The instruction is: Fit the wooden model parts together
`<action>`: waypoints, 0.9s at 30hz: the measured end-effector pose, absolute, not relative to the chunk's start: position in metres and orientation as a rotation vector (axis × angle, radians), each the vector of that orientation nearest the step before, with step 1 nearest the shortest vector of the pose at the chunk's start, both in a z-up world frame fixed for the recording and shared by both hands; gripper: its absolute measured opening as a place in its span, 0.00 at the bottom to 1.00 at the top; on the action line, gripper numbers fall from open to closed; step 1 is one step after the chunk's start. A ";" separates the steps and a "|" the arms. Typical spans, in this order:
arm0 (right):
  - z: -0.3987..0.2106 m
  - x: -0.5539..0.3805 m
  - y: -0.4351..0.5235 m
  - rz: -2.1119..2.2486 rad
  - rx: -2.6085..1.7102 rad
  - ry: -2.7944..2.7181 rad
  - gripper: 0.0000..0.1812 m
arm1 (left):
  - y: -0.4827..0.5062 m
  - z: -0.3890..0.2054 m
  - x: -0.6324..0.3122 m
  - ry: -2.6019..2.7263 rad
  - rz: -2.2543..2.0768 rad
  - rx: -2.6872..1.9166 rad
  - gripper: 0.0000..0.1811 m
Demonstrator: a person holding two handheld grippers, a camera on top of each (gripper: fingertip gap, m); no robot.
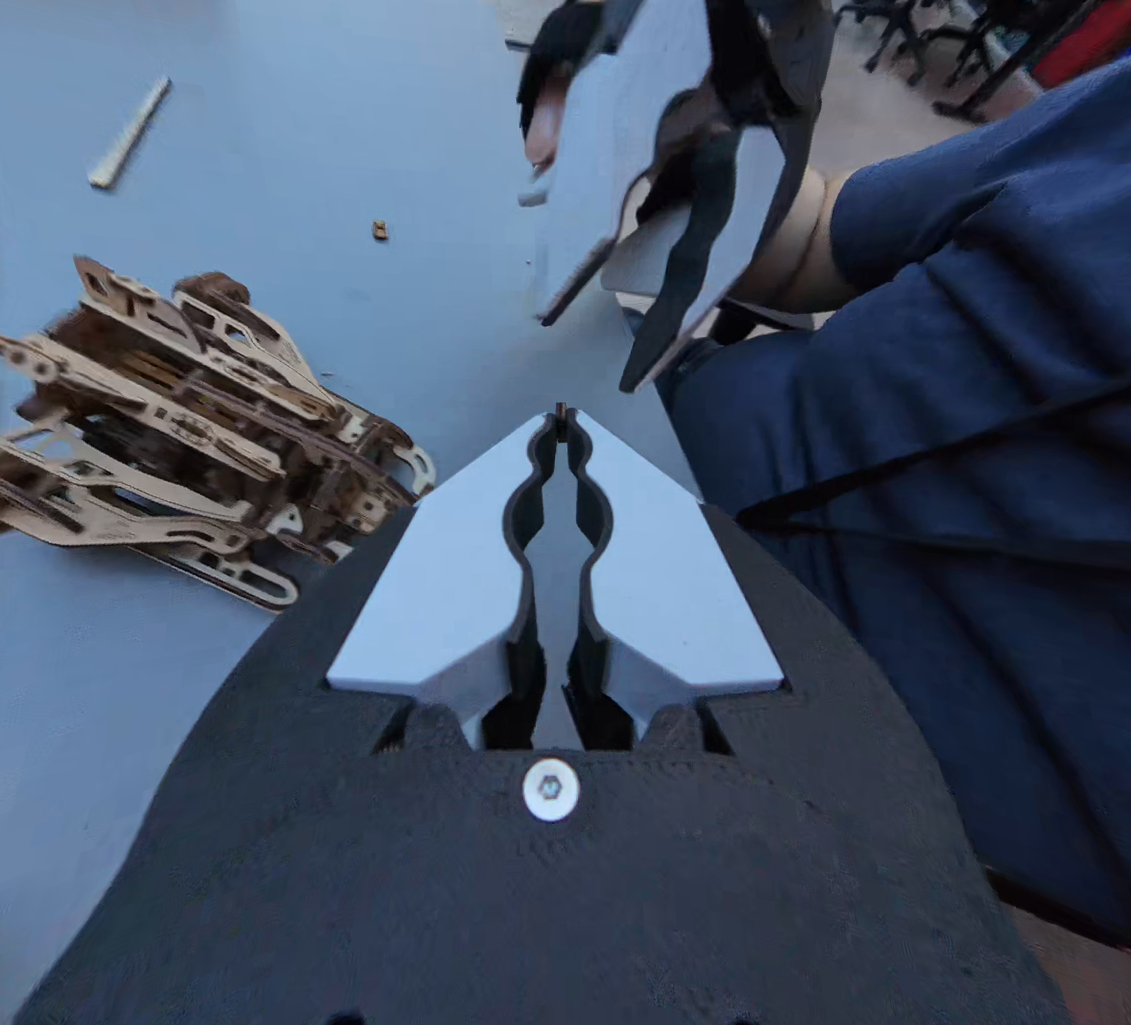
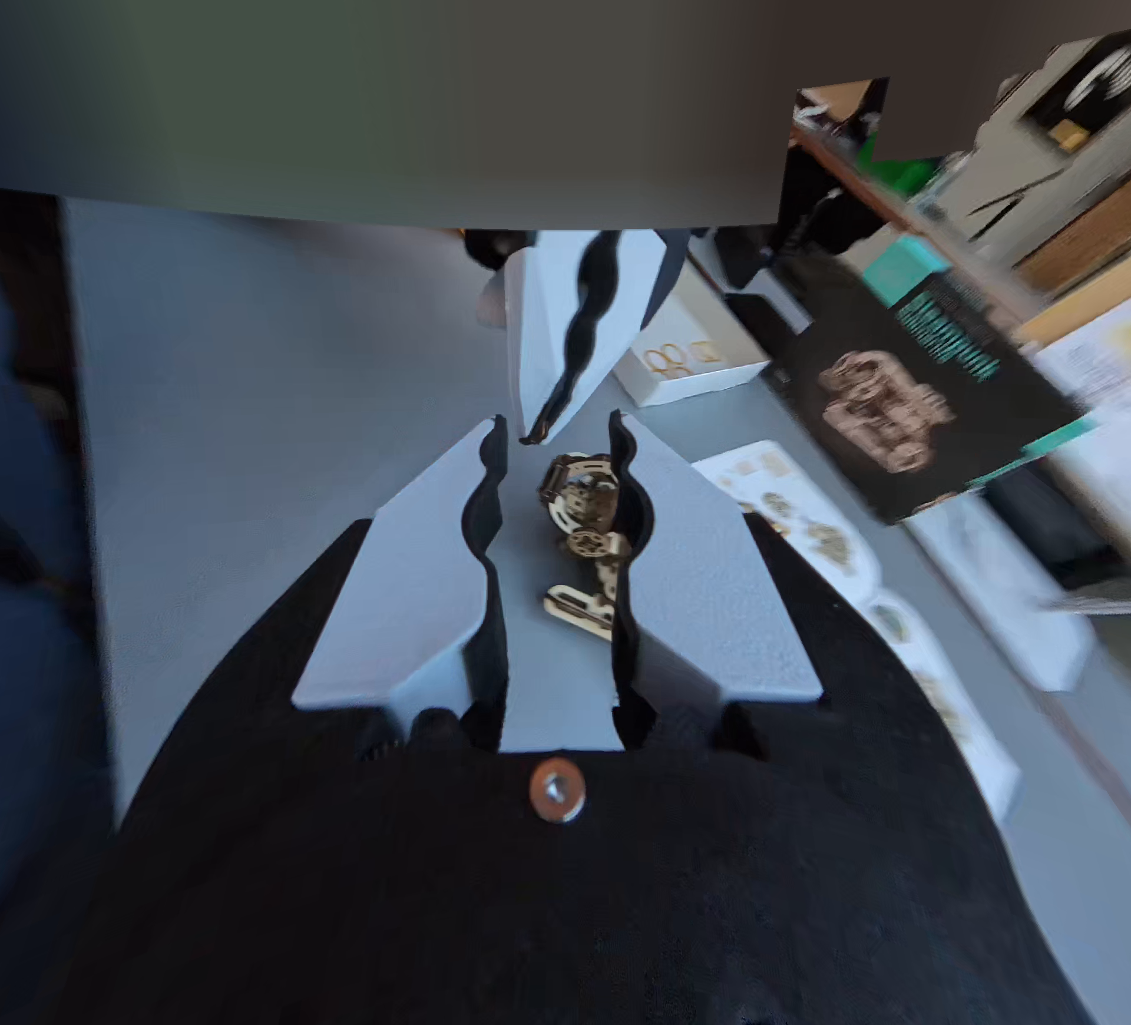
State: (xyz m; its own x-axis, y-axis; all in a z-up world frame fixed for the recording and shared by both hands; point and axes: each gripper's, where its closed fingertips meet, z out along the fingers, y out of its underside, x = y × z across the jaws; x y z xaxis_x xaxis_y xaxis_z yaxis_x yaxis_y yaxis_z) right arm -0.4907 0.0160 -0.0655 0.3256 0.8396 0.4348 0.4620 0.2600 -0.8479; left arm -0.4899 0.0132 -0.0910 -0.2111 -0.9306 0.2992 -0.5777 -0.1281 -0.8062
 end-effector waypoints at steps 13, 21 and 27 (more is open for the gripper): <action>-0.070 -0.506 0.000 0.295 -1.253 -1.181 0.08 | -0.004 -0.078 -0.491 1.535 -1.886 -1.983 0.00; -0.073 -0.502 -0.002 0.308 -1.265 -1.194 0.09 | -0.012 -0.074 -0.491 1.538 -1.989 -1.967 0.00; -0.073 -0.502 -0.003 0.334 -1.264 -1.176 0.06 | -0.011 -0.078 -0.489 1.528 -1.983 -1.983 0.00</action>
State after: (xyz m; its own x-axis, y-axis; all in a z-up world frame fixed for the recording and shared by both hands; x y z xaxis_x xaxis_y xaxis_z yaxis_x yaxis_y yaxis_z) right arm -0.5021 -0.0031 -0.0728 0.4266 0.7568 0.4952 0.3836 0.3445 -0.8568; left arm -0.4885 -0.0106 -0.0782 -0.2281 -0.5615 0.7954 -0.6259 -0.5412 -0.5616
